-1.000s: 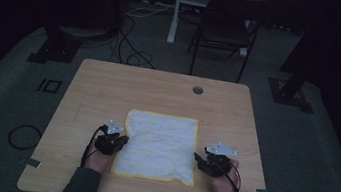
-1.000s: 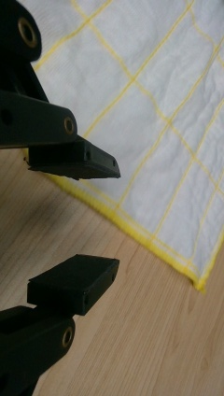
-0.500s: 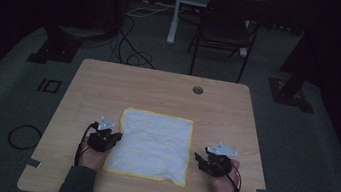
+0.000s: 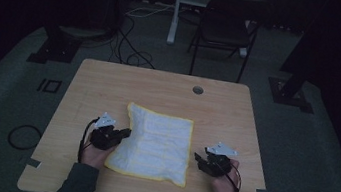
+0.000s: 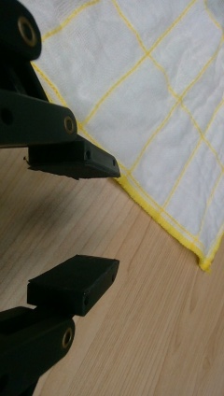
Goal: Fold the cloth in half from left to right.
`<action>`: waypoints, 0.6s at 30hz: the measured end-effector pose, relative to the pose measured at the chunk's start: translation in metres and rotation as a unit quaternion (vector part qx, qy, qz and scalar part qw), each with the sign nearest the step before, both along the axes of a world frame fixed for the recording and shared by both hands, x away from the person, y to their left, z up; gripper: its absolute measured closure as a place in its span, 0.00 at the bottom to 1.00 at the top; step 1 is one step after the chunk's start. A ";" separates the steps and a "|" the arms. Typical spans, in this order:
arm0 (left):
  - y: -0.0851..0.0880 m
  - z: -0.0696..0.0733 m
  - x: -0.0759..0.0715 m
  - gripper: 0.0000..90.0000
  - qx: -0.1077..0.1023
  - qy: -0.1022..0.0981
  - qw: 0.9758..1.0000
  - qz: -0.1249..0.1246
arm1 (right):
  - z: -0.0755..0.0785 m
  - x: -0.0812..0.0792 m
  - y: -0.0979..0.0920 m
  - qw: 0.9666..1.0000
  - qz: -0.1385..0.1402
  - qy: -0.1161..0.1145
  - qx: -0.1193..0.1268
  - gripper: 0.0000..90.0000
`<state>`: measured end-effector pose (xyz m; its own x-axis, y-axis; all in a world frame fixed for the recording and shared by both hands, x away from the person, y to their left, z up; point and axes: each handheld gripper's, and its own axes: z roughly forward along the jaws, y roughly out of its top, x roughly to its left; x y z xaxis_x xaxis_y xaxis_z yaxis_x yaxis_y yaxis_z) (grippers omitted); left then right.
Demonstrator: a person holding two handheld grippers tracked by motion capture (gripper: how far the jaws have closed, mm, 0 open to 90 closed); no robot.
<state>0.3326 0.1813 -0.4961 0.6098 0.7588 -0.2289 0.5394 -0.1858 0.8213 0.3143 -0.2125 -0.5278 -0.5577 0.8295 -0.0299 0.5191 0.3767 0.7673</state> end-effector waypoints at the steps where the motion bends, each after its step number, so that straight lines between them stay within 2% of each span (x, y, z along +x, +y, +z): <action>1: -0.001 0.001 0.000 0.98 -0.002 0.000 1.000 -0.003 | 0.000 0.000 0.000 1.000 0.000 0.000 0.000 0.55; 18: -0.024 0.021 0.007 0.99 -0.029 -0.008 0.999 -0.041 | -0.001 0.000 0.000 1.000 0.002 0.002 -0.002 0.55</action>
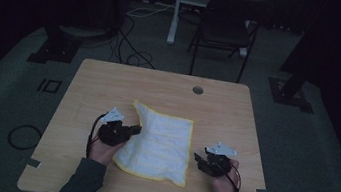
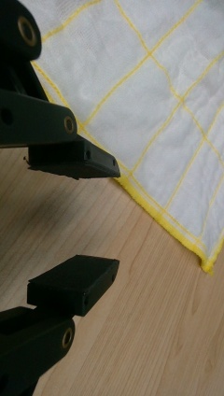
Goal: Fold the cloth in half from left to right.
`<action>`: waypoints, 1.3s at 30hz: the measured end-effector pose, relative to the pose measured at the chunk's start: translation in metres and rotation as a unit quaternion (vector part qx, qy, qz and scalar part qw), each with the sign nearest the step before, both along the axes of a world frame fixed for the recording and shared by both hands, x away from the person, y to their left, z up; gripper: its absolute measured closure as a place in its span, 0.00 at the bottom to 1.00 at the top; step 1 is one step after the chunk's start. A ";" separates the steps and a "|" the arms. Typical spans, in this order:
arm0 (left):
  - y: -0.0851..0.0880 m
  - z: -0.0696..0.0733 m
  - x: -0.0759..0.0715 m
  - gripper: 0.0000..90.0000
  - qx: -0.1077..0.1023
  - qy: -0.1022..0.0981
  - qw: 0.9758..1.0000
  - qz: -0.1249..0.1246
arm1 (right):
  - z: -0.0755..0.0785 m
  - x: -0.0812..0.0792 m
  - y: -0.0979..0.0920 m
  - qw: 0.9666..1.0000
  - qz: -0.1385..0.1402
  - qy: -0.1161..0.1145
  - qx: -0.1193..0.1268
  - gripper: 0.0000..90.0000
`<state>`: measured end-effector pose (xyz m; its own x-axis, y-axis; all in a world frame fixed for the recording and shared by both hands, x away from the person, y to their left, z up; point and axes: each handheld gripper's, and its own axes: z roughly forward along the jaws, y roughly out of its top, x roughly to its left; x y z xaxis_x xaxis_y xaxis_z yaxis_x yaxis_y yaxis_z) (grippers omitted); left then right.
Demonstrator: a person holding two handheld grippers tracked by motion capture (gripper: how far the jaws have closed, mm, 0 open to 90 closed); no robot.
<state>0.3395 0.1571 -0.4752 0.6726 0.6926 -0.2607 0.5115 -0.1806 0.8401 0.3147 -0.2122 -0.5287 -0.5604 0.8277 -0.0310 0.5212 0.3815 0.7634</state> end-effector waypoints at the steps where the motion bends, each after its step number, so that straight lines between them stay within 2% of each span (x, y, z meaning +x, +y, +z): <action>1: -0.002 0.001 0.000 0.99 -0.001 0.000 1.000 -0.002 | 0.000 0.000 0.000 1.000 0.000 0.000 0.000 0.55; 4: -0.007 0.003 0.001 0.99 -0.009 0.000 1.000 -0.009 | 0.000 0.000 0.000 1.000 0.000 0.000 0.001 0.55; 18: -0.027 0.008 0.005 0.98 -0.020 -0.002 0.999 -0.029 | 0.000 0.000 -0.001 1.000 -0.001 0.000 0.001 0.55; 39: -0.049 -0.001 0.013 0.98 -0.025 0.008 0.999 -0.046 | 0.000 0.000 -0.001 1.000 -0.003 0.003 0.000 0.55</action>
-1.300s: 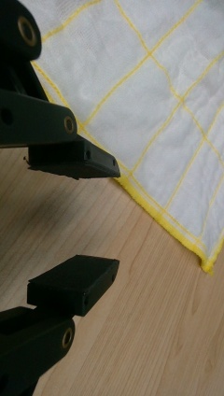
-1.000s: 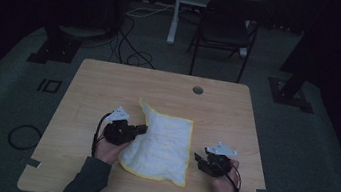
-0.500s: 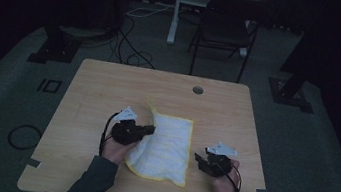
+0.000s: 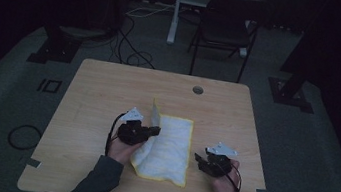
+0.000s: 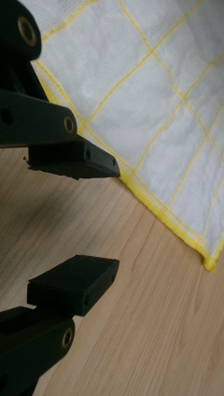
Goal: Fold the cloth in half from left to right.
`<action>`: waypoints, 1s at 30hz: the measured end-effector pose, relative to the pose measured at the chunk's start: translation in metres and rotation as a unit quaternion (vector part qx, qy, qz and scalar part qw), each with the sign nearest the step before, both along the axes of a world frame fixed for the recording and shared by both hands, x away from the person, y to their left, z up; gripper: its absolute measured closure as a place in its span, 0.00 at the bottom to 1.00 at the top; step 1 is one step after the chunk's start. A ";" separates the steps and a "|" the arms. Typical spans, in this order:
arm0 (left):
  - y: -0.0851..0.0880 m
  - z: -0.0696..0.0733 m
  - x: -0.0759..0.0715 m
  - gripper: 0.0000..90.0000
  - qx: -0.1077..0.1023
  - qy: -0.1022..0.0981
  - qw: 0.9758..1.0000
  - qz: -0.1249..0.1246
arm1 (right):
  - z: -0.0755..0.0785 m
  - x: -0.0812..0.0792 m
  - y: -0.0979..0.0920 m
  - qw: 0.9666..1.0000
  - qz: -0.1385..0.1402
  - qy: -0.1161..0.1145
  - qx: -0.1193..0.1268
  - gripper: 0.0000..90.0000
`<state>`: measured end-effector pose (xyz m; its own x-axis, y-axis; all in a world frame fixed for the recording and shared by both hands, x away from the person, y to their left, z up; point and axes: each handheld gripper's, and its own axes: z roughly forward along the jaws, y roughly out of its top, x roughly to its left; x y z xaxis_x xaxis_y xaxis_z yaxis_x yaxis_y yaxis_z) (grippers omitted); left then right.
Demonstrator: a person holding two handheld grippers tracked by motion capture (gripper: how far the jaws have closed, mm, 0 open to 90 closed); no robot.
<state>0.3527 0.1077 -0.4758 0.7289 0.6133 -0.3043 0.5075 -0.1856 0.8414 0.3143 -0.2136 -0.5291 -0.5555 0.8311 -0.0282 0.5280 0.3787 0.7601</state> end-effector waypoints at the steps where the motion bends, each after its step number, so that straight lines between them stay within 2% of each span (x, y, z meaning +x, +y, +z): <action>1: -0.001 0.000 0.000 0.98 -0.001 0.001 1.000 0.000 | 0.000 0.000 0.000 1.000 0.000 0.000 0.000 0.55; 14: -0.015 -0.010 0.007 0.98 -0.002 0.009 1.000 -0.007 | 0.000 0.000 0.000 1.000 0.002 0.000 -0.001 0.55; 23: -0.029 -0.024 0.013 0.98 0.004 0.021 1.000 -0.017 | 0.000 0.000 0.000 1.000 0.002 0.000 -0.001 0.55; 30: -0.039 -0.026 0.015 0.98 0.006 0.026 0.999 -0.026 | 0.000 0.000 0.000 1.000 0.002 0.000 0.000 0.55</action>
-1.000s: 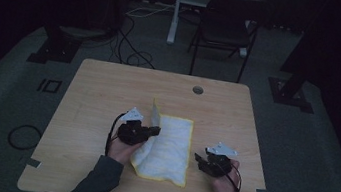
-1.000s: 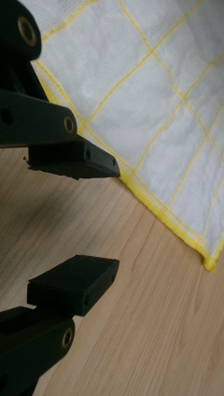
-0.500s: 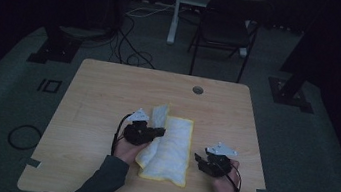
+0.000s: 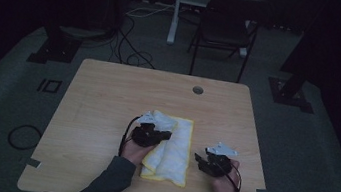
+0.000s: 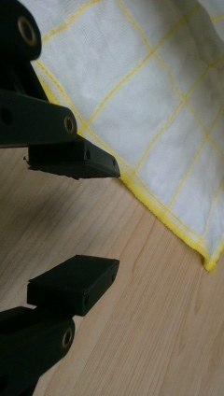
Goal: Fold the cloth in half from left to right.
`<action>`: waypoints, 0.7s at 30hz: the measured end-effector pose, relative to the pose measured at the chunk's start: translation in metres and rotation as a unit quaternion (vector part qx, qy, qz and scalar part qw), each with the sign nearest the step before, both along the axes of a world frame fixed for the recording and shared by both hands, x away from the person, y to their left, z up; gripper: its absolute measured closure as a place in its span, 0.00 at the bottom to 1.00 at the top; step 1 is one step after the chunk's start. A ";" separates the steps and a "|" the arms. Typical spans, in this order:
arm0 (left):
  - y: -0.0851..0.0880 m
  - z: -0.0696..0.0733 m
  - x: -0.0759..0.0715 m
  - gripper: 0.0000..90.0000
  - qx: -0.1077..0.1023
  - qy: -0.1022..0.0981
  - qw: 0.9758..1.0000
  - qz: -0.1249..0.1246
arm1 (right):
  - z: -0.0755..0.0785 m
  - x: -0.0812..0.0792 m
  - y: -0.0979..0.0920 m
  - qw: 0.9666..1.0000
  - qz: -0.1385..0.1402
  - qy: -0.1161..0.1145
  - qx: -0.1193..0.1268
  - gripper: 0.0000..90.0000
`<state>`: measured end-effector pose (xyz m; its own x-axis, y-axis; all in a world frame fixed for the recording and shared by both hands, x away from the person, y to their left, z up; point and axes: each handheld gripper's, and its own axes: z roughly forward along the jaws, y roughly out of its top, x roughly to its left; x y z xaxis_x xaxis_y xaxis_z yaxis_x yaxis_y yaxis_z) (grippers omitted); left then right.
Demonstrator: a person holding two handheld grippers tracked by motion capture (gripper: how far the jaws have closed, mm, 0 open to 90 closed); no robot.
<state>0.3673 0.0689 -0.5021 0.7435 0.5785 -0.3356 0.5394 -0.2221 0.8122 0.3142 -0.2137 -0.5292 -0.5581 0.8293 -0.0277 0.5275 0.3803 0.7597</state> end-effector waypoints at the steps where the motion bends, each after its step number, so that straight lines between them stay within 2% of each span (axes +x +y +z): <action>1: -0.002 0.000 0.000 0.98 0.000 0.000 1.000 -0.001 | 0.000 0.000 0.000 1.000 0.000 0.000 0.000 0.55; 10: -0.022 0.000 0.001 0.98 0.004 0.004 1.000 -0.017 | 0.000 0.000 0.000 1.000 0.000 0.000 0.000 0.55; 18: -0.040 -0.006 0.004 0.98 0.016 0.014 0.999 -0.027 | -0.001 0.001 0.000 1.000 0.000 0.000 -0.001 0.55; 20: -0.043 -0.008 0.003 0.97 0.018 0.017 0.999 -0.027 | -0.001 0.001 0.000 1.000 0.000 0.000 -0.001 0.55; 21: -0.043 -0.009 0.002 0.92 0.016 0.017 0.999 -0.025 | -0.001 0.001 0.000 1.000 0.001 0.000 -0.001 0.55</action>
<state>0.3694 0.0254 -0.5112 0.7609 0.5514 -0.3420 0.5533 -0.2762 0.7858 0.3153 -0.2140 -0.5297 -0.5591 0.8285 -0.0299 0.5264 0.3827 0.7592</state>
